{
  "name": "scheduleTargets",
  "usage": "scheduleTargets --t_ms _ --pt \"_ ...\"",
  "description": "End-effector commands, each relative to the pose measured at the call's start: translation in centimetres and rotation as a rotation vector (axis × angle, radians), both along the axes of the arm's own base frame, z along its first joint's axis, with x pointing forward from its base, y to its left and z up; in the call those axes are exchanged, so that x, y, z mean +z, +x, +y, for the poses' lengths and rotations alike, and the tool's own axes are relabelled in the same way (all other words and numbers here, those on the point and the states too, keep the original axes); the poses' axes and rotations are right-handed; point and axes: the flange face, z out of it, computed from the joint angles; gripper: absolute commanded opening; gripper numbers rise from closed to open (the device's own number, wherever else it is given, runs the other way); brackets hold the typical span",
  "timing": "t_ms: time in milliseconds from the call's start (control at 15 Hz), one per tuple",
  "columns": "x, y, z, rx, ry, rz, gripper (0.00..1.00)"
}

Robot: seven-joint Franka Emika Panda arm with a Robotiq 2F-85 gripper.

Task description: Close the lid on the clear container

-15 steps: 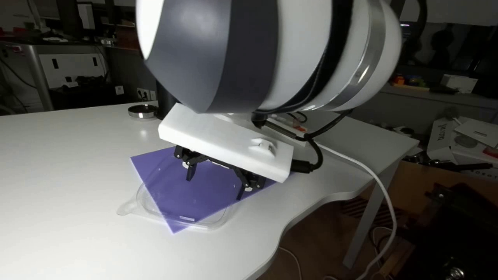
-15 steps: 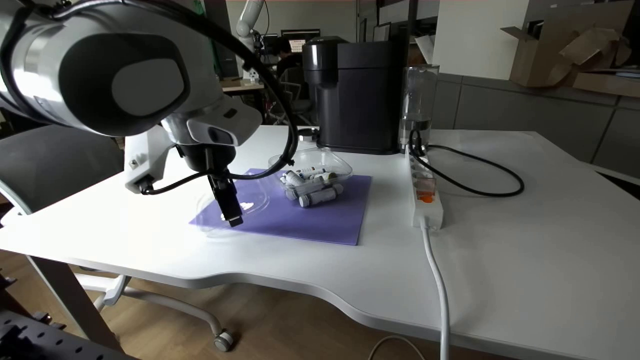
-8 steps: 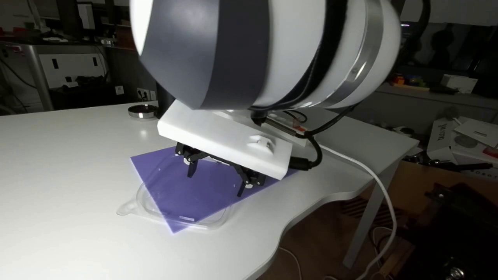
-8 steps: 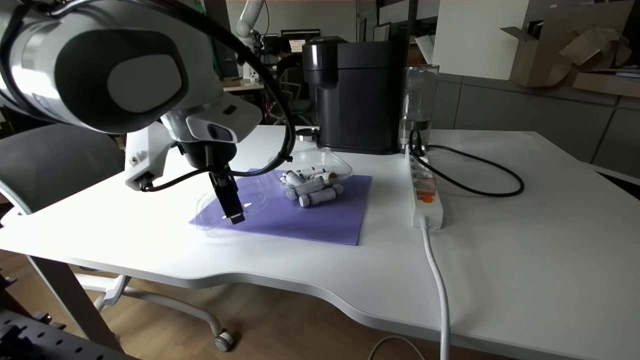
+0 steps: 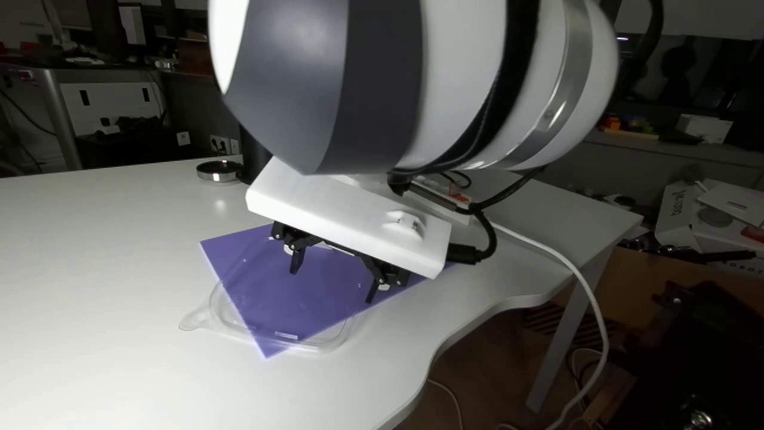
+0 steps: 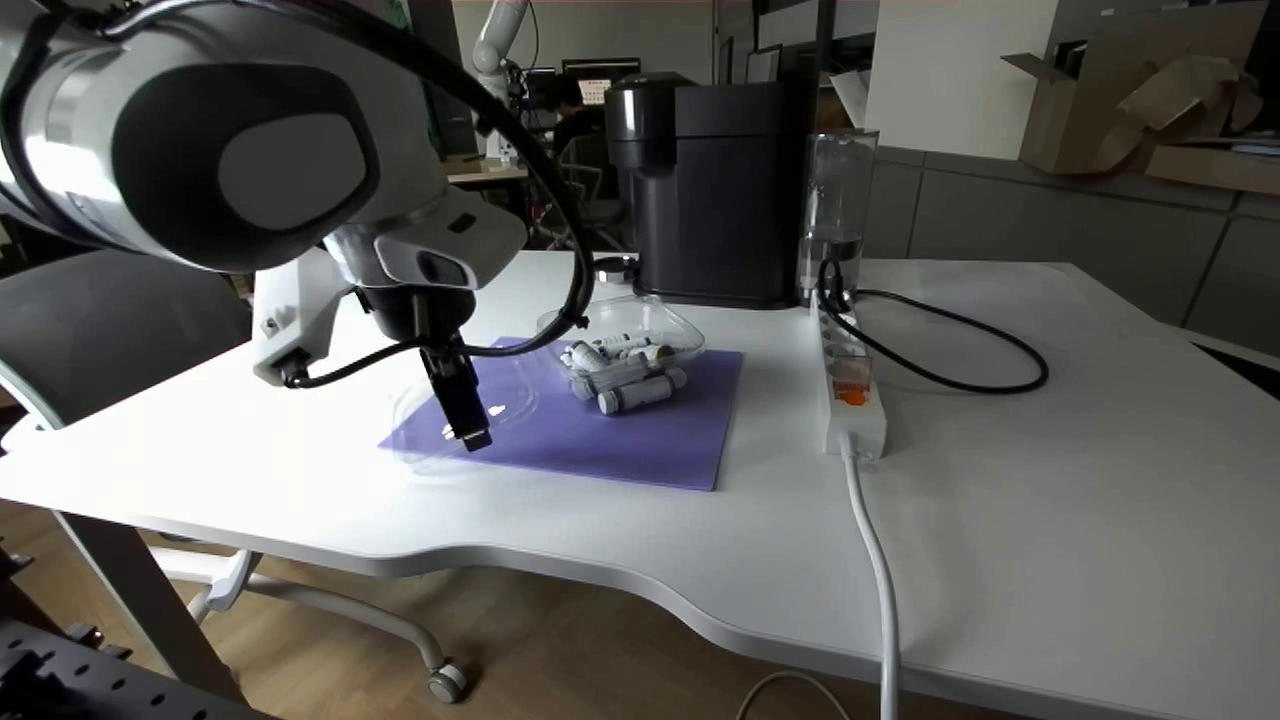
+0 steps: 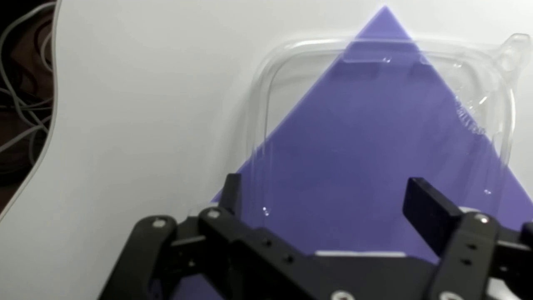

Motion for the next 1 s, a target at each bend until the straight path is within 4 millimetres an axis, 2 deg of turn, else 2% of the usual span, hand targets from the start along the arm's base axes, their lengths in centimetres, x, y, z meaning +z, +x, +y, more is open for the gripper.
scheduleTargets --t_ms 0,200,933 --pt "0.2 0.1 -0.2 -0.002 0.009 -0.008 1.0" --pt "-0.1 0.1 -0.5 -0.003 0.013 0.0 1.0" --pt "1.0 1.7 -0.4 0.062 0.06 -0.054 1.0"
